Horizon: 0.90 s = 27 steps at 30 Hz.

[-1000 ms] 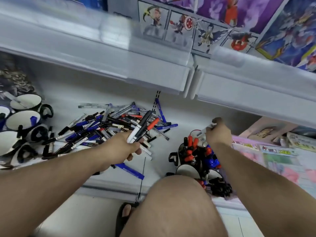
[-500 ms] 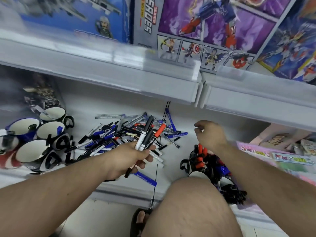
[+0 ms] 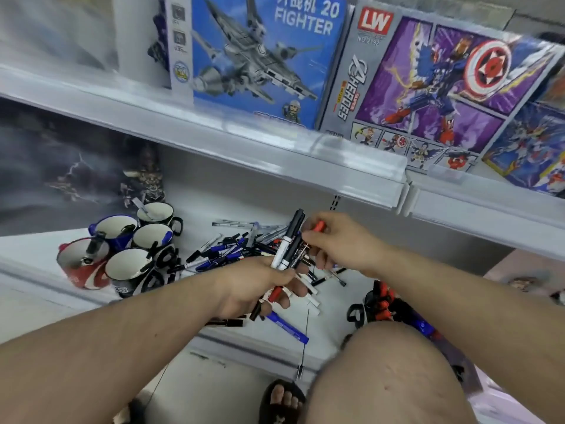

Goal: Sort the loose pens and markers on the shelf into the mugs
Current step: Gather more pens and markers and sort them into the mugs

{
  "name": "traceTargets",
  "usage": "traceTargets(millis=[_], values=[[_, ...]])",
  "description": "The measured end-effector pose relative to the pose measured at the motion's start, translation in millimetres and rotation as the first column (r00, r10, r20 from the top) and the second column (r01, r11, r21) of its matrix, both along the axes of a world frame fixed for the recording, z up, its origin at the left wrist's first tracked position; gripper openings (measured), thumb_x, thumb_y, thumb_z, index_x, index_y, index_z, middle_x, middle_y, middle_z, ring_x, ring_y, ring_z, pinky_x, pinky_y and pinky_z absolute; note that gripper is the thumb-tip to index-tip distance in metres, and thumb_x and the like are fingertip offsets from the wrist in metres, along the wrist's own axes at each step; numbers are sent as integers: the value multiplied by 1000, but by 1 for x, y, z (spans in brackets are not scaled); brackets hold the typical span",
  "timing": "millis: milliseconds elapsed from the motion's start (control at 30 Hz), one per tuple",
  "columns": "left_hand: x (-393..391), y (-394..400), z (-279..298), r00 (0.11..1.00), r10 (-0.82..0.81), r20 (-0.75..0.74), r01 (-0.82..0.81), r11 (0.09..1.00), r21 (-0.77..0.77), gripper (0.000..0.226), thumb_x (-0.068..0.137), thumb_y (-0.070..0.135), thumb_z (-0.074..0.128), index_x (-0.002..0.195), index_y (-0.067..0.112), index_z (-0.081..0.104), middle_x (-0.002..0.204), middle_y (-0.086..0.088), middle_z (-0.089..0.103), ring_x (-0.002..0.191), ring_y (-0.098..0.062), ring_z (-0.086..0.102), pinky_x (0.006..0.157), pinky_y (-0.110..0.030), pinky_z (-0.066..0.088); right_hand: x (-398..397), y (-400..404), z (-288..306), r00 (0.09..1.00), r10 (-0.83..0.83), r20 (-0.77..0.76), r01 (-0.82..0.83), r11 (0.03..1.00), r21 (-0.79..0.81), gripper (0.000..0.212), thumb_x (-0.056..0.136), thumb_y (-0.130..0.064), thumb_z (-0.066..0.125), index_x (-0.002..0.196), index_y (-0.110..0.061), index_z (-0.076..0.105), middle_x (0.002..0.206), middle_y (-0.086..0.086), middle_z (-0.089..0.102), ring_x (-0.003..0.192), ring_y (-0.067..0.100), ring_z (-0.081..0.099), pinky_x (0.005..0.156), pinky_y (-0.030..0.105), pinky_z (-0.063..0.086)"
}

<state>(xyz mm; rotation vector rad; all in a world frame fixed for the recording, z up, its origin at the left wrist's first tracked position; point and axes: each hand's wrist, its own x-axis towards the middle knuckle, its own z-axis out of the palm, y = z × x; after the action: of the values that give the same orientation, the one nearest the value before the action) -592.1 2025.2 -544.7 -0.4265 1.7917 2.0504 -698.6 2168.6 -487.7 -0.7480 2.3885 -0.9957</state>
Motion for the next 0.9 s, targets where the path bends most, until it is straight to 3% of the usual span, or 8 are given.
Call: traceTargets(millis=[133, 233, 300, 333, 467, 633, 733, 900], values=[[11, -11, 7, 1000, -10, 11, 10, 1000, 12, 26, 104, 23, 45, 122, 17, 62, 97, -2, 74, 61, -11, 58, 48, -21, 32, 2, -2, 4, 991, -111, 69, 120, 984, -135, 17, 94, -4, 59, 102, -18, 56, 74, 13, 61, 59, 25, 64, 63, 39, 51], [13, -15, 7, 999, -2, 34, 1, 1000, 20, 27, 104, 27, 45, 121, 15, 62, 96, -3, 74, 60, -13, 56, 48, -21, 33, 0, 4, 5, 940, -258, 225, 316, 906, -281, 18, 90, 5, 62, 105, -4, 57, 80, 14, 61, 59, 21, 64, 63, 34, 55], [10, -13, 3, 999, 27, 47, -27, 999, -18, 28, 104, 29, 46, 119, 13, 63, 89, -3, 73, 56, -13, 52, 45, -21, 32, -4, 11, 3, 892, -364, 267, 442, 827, -349, 8, 91, 2, 62, 99, -1, 60, 82, 14, 62, 57, 18, 64, 58, 29, 55], [7, -10, 0, 998, 43, 44, -40, 997, -66, 27, 104, 29, 46, 117, 12, 63, 84, -3, 70, 54, -13, 48, 44, -21, 31, -7, 17, 1, 873, -415, 255, 485, 794, -367, 2, 93, -1, 61, 95, -2, 61, 81, 13, 63, 57, 18, 64, 57, 29, 54], [-10, 6, -9, 1000, -2, -22, -5, 957, -291, 27, 102, 32, 48, 109, 10, 62, 65, 2, 44, 49, -11, 31, 44, -23, 26, -19, 62, -7, 783, -598, 169, 607, 677, -417, 16, 94, -2, 56, 82, -8, 65, 76, 13, 66, 61, 20, 60, 58, 29, 52], [-35, 39, -11, 998, -51, -31, 44, 978, -202, 50, 98, 55, 40, 108, 11, 61, 55, 7, 31, 45, -9, 22, 43, -23, 19, -32, 129, -26, 654, -748, 117, 711, 555, -432, 19, 94, 1, 55, 85, -7, 70, 70, 12, 63, 59, 20, 54, 58, 29, 49], [-49, 55, -23, 999, -52, -8, 50, 985, -162, 56, 99, 58, 34, 107, 10, 61, 57, 6, 32, 46, -10, 21, 45, -24, 18, -43, 165, -49, 604, -797, -2, 742, 563, -365, 20, 94, -5, 57, 106, -3, 72, 73, 6, 68, 64, 19, 61, 68, 34, 53], [-64, 72, -43, 993, -117, -32, 108, 972, -210, 32, 105, 40, 37, 112, 18, 60, 67, 2, 38, 53, -11, 27, 49, -26, 24, -43, 207, -79, 602, -782, -161, 739, 622, -259, 27, 93, -14, 57, 117, -10, 70, 101, 9, 74, 93, 24, 70, 94, 45, 54]])
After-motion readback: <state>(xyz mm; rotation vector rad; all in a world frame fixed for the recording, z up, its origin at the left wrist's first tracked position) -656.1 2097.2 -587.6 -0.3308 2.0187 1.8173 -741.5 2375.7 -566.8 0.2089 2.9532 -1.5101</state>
